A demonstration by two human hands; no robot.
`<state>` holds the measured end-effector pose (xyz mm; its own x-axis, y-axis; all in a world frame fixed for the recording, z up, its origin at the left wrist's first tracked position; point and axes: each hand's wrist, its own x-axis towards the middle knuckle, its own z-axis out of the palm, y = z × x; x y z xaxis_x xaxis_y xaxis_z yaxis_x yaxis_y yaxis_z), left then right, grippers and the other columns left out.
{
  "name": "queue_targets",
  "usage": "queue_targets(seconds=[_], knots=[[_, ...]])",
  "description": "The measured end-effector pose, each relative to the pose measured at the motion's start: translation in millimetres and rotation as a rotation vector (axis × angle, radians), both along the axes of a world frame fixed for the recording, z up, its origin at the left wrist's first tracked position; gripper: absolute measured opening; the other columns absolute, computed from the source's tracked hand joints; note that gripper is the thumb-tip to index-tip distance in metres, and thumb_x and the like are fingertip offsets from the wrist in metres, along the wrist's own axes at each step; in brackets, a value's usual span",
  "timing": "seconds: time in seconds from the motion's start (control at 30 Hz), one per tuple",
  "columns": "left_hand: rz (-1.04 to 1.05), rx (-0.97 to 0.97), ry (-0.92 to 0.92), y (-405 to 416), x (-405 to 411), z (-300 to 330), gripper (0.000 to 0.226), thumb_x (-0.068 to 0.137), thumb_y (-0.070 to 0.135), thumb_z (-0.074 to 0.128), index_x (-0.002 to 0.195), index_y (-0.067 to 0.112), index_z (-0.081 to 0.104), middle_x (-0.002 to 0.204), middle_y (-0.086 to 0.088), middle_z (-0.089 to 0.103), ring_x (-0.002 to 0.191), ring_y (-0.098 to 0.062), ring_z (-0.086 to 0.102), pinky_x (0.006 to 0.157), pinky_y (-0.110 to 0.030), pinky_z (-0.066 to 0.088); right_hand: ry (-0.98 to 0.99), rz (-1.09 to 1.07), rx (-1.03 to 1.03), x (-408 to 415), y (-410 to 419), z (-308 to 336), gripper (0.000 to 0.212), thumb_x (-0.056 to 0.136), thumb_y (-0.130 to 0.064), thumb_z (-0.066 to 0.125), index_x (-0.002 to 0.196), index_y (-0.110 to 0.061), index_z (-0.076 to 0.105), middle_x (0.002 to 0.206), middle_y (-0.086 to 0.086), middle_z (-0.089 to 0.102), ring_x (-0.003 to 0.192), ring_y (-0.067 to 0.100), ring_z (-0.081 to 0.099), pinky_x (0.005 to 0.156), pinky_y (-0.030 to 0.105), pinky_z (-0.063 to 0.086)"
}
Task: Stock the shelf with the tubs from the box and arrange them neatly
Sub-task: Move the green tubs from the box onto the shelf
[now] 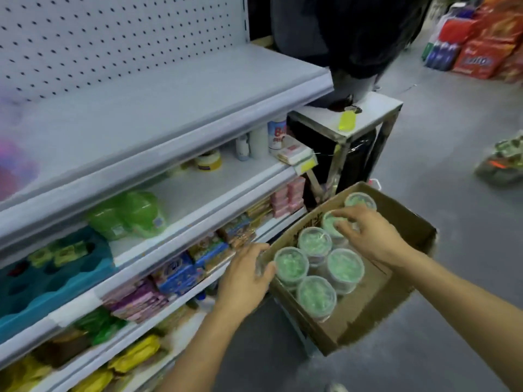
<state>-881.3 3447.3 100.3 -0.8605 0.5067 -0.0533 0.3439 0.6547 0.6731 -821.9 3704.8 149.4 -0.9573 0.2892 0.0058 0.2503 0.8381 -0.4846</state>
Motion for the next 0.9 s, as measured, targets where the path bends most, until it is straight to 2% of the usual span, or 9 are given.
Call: queue_targets(seconds=[0.1, 0.23, 0.37, 0.43, 0.53, 0.63, 0.73, 0.8, 0.9], knots=[[0.038, -0.039, -0.229, 59.8, -0.7, -47.4, 0.039, 0.092, 0.040, 0.056, 0.128, 0.026, 0.051, 0.132, 0.003, 0.054, 0.117, -0.014, 0.053, 0.096, -0.035, 0.046, -0.154, -0.039, -0.123, 9.7, 57.1, -49.8, 0.031, 0.093, -0.036, 0.053, 0.117, -0.019, 0.063, 0.117, 0.002, 0.065, 0.098, 0.018, 0.062, 0.082, 0.041, 0.053], [0.277, -0.033, -0.561, 110.9, -13.3, -101.9, 0.047, 0.092, 0.032, 0.059, 0.135, 0.016, 0.047, 0.140, -0.011, 0.046, 0.123, -0.024, 0.050, 0.102, -0.040, 0.043, -0.423, -0.069, -0.249, 7.6, 102.6, -127.2, 0.036, 0.093, -0.036, 0.054, 0.125, -0.020, 0.056, 0.125, 0.003, 0.061, 0.104, 0.018, 0.059, 0.089, 0.037, 0.051], [0.407, -0.165, -0.630, 134.9, -36.8, -149.6, 0.053, 0.093, 0.032, 0.056, 0.138, 0.008, 0.041, 0.137, -0.015, 0.049, 0.119, -0.032, 0.053, 0.098, -0.040, 0.046, -0.585, -0.135, -0.315, -5.4, 121.0, -194.0, 0.055, 0.092, -0.036, 0.056, 0.140, -0.016, 0.039, 0.135, 0.009, 0.052, 0.118, 0.026, 0.053, 0.093, 0.035, 0.047], [0.459, -0.235, -0.681, 144.9, -49.5, -170.4, 0.050, 0.094, 0.028, 0.054, 0.135, 0.003, 0.041, 0.131, -0.020, 0.053, 0.113, -0.035, 0.057, 0.093, -0.041, 0.050, -0.614, -0.161, -0.330, -15.1, 126.9, -218.6, 0.056, 0.094, -0.033, 0.054, 0.142, -0.012, 0.034, 0.136, 0.013, 0.050, 0.118, 0.029, 0.052, 0.093, 0.038, 0.046], [0.573, -0.201, -0.825, 155.8, -65.6, -196.5, 0.046, 0.095, 0.020, 0.053, 0.133, -0.002, 0.039, 0.123, -0.024, 0.058, 0.101, -0.038, 0.064, 0.085, -0.047, 0.055, -0.662, -0.231, -0.370, -27.5, 131.7, -245.3, 0.057, 0.097, -0.026, 0.048, 0.146, -0.008, 0.026, 0.137, 0.017, 0.046, 0.112, 0.035, 0.055, 0.090, 0.046, 0.050], [0.606, -0.298, -0.836, 158.9, -76.4, -213.0, 0.039, 0.097, 0.016, 0.044, 0.132, -0.001, 0.038, 0.102, -0.025, 0.064, 0.081, -0.038, 0.069, 0.070, -0.046, 0.059, -0.690, -0.323, -0.455, -35.3, 134.1, -260.3, 0.054, 0.098, -0.020, 0.044, 0.146, -0.009, 0.025, 0.136, 0.019, 0.044, 0.104, 0.037, 0.058, 0.078, 0.047, 0.056], [0.612, -0.378, -0.756, 159.4, -76.6, -218.8, 0.030, 0.098, 0.010, 0.039, 0.125, -0.001, 0.047, 0.077, -0.021, 0.062, 0.062, -0.032, 0.066, 0.046, -0.036, 0.056, -0.647, -0.348, -0.448, -38.5, 138.9, -266.7, 0.043, 0.097, -0.013, 0.042, 0.140, -0.006, 0.037, 0.130, 0.022, 0.050, 0.102, 0.037, 0.058, 0.081, 0.046, 0.054], [0.610, -0.415, -0.700, 156.2, -77.0, -219.1, 0.024, 0.097, 0.011, 0.042, 0.114, -0.001, 0.054, 0.080, -0.019, 0.064, 0.058, -0.027, 0.063, 0.039, -0.030, 0.050, -0.622, -0.342, -0.464, -39.5, 141.9, -265.5, 0.041, 0.097, -0.013, 0.042, 0.137, -0.005, 0.041, 0.128, 0.022, 0.053, 0.099, 0.035, 0.058, 0.077, 0.042, 0.053], [0.672, -0.282, -0.721, 151.2, -81.6, -215.0, 0.030, 0.098, 0.019, 0.042, 0.118, 0.001, 0.053, 0.098, -0.018, 0.062, 0.067, -0.027, 0.058, 0.046, -0.030, 0.050, -0.617, -0.332, -0.525, -42.5, 145.8, -254.1, 0.035, 0.096, -0.013, 0.043, 0.130, -0.003, 0.050, 0.107, 0.018, 0.060, 0.072, 0.026, 0.057, 0.051, 0.030, 0.047]])
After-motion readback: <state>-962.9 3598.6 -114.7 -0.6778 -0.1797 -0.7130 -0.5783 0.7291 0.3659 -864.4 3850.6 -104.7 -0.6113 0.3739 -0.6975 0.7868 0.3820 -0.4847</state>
